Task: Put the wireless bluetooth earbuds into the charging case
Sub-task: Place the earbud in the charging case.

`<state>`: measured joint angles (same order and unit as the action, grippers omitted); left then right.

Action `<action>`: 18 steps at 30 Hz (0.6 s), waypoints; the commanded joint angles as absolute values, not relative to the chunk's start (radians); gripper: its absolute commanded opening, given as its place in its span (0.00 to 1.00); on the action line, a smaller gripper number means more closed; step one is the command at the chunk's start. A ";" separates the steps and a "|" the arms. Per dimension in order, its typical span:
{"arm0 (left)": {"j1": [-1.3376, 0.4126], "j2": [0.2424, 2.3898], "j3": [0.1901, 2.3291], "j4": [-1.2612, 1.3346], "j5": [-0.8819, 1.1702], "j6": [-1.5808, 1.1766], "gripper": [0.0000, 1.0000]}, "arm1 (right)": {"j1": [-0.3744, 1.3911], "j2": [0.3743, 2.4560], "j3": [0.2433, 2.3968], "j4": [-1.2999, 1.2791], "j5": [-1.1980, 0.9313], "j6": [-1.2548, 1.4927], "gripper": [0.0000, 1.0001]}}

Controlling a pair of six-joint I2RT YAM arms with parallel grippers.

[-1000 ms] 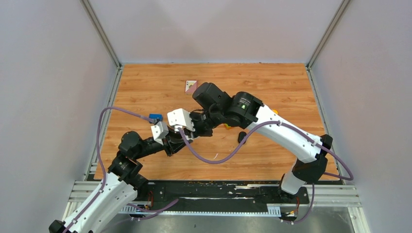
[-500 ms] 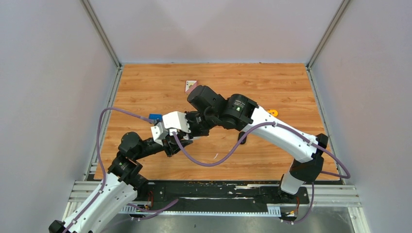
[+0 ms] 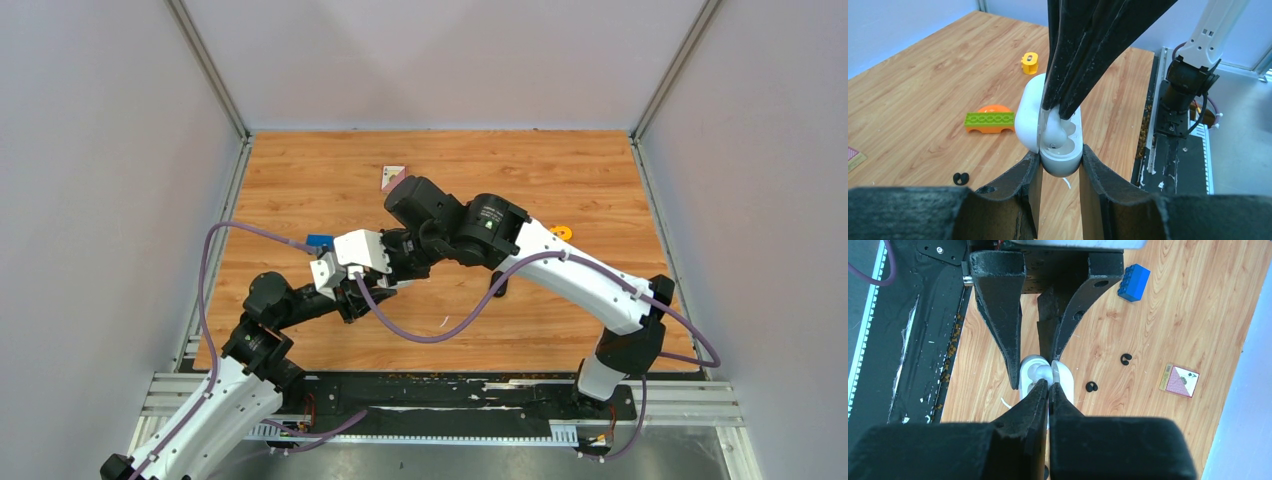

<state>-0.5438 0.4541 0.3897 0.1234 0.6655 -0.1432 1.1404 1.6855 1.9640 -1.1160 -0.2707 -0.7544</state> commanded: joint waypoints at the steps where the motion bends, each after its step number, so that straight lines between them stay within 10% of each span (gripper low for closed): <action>1: -0.549 0.445 0.393 0.156 0.662 -0.138 0.01 | 1.147 1.700 1.965 -1.104 -0.277 -0.759 0.00; 18: -0.549 0.438 0.394 0.148 0.649 -0.133 0.01 | 1.156 1.713 1.945 -1.107 -0.247 -0.727 0.01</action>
